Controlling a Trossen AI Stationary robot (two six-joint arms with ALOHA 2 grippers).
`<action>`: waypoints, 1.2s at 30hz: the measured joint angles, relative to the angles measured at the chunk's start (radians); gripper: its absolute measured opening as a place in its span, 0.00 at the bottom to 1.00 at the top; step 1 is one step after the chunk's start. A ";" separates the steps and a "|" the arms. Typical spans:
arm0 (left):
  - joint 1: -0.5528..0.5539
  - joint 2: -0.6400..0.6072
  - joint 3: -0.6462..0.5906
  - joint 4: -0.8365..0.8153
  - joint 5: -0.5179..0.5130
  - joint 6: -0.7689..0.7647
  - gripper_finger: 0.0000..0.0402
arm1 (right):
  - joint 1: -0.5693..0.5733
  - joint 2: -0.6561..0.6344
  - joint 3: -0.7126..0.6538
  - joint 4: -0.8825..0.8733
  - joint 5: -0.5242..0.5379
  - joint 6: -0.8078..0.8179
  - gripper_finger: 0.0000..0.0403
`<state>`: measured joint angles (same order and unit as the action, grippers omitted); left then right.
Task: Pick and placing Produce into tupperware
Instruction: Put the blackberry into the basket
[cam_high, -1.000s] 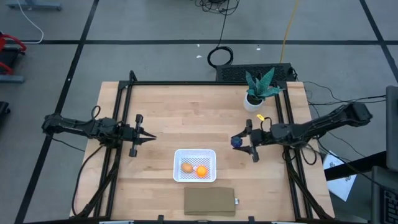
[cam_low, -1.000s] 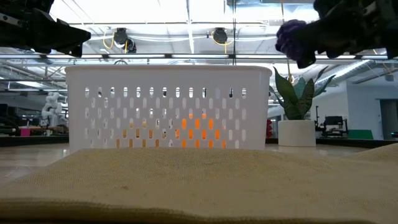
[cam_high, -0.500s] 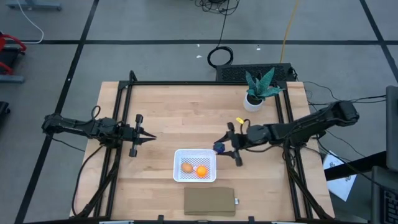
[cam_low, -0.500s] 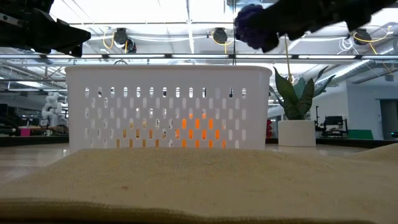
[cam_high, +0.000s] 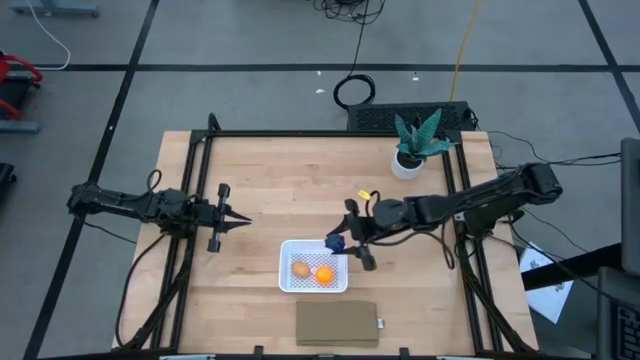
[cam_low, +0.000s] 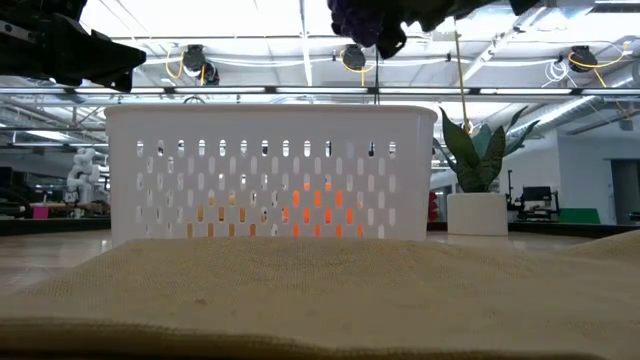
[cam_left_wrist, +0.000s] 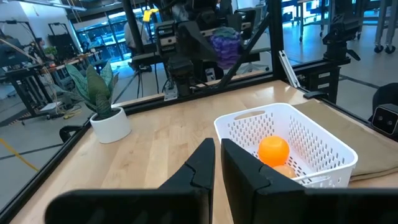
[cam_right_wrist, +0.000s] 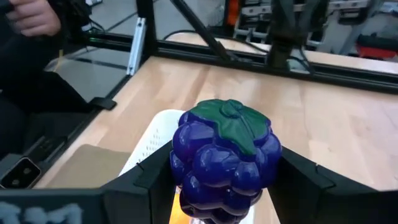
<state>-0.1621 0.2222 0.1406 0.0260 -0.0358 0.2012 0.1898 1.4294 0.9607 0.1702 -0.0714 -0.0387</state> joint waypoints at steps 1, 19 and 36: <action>0.000 0.000 0.000 0.000 0.000 0.000 0.08 | -0.002 0.010 0.011 -0.008 -0.020 0.002 0.49; 0.000 0.000 0.000 -0.001 0.000 0.000 0.08 | -0.020 0.088 0.196 -0.165 -0.093 -0.001 0.49; 0.000 0.000 0.000 0.000 0.000 0.000 0.08 | -0.020 0.088 0.196 -0.168 -0.094 0.000 0.49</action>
<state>-0.1622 0.2222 0.1406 0.0257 -0.0357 0.2012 0.1696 1.5177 1.1568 0.0023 -0.1658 -0.0390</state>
